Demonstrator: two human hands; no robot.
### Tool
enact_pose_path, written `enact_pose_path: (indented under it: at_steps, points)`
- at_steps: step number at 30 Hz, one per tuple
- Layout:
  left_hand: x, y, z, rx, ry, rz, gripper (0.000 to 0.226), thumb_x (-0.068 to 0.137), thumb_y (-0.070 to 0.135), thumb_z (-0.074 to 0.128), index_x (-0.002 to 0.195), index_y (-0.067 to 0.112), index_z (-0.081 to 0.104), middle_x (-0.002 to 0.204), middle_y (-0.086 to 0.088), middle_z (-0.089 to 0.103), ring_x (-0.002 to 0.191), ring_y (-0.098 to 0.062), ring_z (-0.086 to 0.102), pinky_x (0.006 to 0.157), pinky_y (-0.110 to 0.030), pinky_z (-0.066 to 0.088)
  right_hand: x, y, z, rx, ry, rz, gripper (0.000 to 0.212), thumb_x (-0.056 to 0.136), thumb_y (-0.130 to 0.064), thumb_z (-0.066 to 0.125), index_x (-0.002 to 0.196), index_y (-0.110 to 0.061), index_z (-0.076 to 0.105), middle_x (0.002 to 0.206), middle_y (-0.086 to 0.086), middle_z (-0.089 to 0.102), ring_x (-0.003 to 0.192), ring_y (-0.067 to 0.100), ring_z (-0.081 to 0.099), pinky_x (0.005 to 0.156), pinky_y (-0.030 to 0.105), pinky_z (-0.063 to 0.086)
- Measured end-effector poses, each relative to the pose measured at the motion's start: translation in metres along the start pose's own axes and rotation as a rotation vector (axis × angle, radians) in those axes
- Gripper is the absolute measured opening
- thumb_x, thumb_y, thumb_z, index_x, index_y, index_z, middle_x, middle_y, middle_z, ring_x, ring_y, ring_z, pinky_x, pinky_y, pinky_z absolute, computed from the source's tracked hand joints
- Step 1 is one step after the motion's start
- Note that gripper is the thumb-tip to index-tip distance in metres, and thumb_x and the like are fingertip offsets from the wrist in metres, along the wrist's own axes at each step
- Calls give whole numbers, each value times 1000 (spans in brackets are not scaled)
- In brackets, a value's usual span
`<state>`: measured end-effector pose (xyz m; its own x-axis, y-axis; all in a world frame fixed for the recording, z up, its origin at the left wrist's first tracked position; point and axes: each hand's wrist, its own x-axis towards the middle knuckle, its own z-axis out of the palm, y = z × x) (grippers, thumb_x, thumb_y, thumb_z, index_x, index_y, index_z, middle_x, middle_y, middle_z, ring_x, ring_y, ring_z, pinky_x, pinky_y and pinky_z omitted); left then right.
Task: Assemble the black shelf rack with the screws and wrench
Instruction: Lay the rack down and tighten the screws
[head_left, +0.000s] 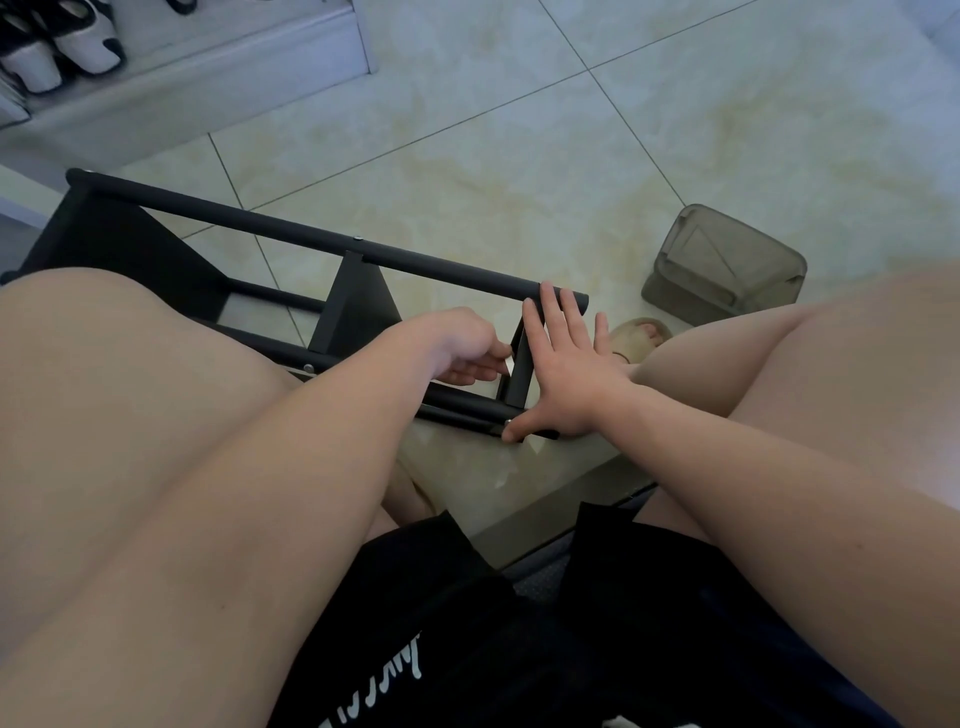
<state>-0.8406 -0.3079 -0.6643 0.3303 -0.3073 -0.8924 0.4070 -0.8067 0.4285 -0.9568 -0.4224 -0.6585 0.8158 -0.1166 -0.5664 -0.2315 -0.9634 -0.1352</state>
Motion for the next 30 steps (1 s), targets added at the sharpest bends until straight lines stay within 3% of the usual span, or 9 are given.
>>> enact_pose_path:
  at_steps: [7, 14, 23, 30]
  points:
    - [-1, -1, -2, 53, -9, 15, 16, 102, 24, 54, 91, 19, 63, 62, 12, 71, 70, -6, 59, 68, -24, 46, 0, 1, 0, 3, 4, -3, 159, 55, -87, 72, 156, -15, -28, 160, 6, -40, 147, 26, -38, 120, 59, -14]
    - [-1, -2, 2, 25, 72, 35, 16, 102, 23, 54, 90, 17, 63, 73, 8, 70, 65, -6, 57, 67, -25, 45, 1, 2, -1, -4, 4, 3, 159, 55, -87, 72, 155, -15, -28, 160, 5, -40, 148, 26, -37, 118, 59, -15]
    - [1, -2, 8, -41, 168, 76, 20, 99, 20, 56, 110, 10, 69, 75, 6, 72, 68, -7, 61, 64, -24, 46, 2, 2, -4, -11, 5, 2, 159, 55, -84, 75, 156, -13, -27, 161, 7, -39, 149, 27, -36, 118, 58, -15]
    - [-1, 1, 7, 16, 102, 52, 11, 101, 20, 55, 98, 14, 64, 74, 7, 71, 64, -7, 55, 62, -23, 44, 3, 4, -2, -4, 8, -3, 160, 54, -86, 73, 155, -15, -28, 160, 5, -40, 148, 26, -37, 117, 58, -17]
